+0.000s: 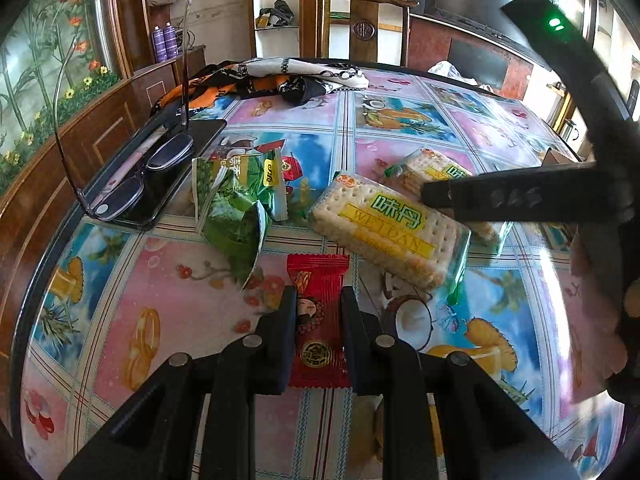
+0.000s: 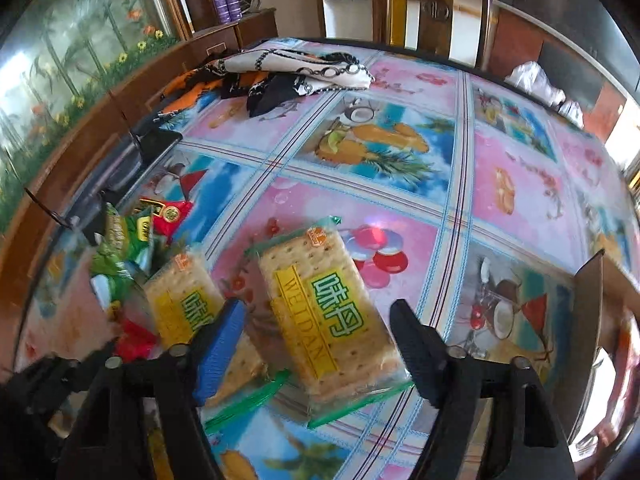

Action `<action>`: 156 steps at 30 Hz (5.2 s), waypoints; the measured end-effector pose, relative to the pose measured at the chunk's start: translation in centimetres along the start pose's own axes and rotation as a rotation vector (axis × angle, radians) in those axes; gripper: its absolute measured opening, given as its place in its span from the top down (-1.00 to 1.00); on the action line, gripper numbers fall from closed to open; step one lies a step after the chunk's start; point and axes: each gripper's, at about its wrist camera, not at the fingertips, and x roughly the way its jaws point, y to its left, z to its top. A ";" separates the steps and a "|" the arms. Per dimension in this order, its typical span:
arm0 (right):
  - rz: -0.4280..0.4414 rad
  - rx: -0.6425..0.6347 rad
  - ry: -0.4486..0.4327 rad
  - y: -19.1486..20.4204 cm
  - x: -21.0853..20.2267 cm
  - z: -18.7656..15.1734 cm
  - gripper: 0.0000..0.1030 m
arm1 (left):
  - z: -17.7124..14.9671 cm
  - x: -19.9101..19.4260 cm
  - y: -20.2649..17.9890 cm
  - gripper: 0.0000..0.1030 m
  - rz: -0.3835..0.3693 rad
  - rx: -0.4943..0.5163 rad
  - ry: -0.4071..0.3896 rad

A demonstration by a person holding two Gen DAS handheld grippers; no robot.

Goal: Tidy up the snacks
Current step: 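Grasp the yellow WEIDAN cracker pack with the right gripper and lift it, then hold the WEIDAN cracker pack up with the right gripper while left holds red wrapper, then carry the red wrapper with left and WEIDAN pack with right over the box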

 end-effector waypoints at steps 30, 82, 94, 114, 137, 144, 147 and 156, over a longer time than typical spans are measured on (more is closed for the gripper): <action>0.028 0.117 -0.255 -1.6 -7.9 -8.6 0.01 | 0.1 -3.5 -1.1 0.64 0.100 0.048 -0.222; -0.195 0.051 -0.346 -0.6 -9.2 -8.8 0.02 | 0.3 -3.9 -1.1 0.63 0.153 0.053 -0.252; -0.279 0.013 -0.377 0.0 -9.6 -9.1 0.02 | 0.3 -3.9 -1.1 0.63 0.153 0.054 -0.255; -0.363 -0.032 -0.418 1.0 -10.0 -9.2 0.02 | 0.3 -3.9 -1.1 0.63 0.155 0.053 -0.253; -0.240 0.211 -0.444 -5.8 -13.2 -8.7 0.02 | 0.9 -4.4 -3.4 0.63 0.059 0.040 -0.237; -0.257 0.344 -0.437 -11.3 -14.7 -9.2 0.02 | 1.6 -5.5 -9.4 0.63 -0.045 0.117 -0.247; -0.254 0.405 -0.445 -13.7 -15.5 -9.8 0.02 | 1.8 -6.3 -12.5 0.63 -0.125 0.144 -0.242; -0.230 0.568 -0.442 -20.9 -17.7 -12.7 0.02 | 1.4 -7.0 -22.5 0.63 -0.381 0.229 -0.159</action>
